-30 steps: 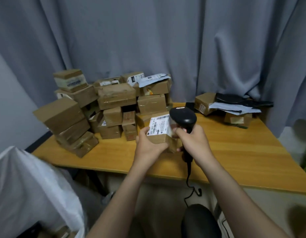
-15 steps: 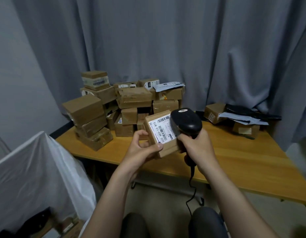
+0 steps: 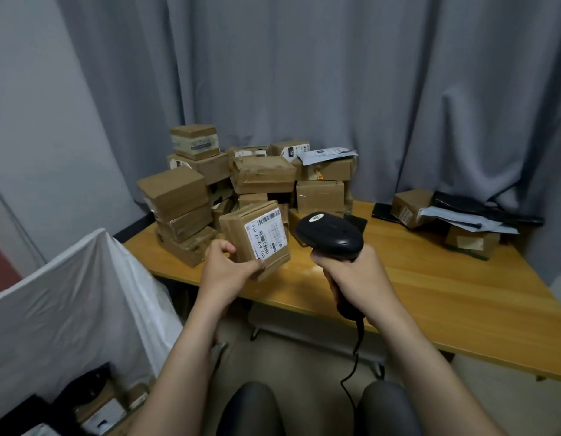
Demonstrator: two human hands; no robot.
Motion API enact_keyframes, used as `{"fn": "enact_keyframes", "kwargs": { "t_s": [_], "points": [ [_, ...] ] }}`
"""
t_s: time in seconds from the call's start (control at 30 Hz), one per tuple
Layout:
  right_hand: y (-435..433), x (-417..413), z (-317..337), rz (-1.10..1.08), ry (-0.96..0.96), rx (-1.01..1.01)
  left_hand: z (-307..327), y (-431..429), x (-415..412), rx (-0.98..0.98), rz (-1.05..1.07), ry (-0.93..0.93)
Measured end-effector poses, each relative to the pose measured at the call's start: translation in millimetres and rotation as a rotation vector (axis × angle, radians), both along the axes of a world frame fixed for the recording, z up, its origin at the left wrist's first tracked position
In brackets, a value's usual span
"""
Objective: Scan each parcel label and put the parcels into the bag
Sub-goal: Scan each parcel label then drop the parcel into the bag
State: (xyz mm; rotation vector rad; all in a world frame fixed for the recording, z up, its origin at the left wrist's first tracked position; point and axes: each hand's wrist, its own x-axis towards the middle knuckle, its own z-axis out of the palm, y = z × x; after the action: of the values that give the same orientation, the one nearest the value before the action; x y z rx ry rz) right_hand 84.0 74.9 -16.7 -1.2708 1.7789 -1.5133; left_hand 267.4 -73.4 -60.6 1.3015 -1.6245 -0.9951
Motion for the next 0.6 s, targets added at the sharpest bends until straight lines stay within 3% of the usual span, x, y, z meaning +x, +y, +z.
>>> {"fn": "enact_keyframes", "kwargs": {
  "t_s": [0.6],
  "points": [
    [-7, 5, -2, 0.109, 0.048, 0.168, -14, -6, 0, 0.007, 0.140, -0.039]
  ]
}}
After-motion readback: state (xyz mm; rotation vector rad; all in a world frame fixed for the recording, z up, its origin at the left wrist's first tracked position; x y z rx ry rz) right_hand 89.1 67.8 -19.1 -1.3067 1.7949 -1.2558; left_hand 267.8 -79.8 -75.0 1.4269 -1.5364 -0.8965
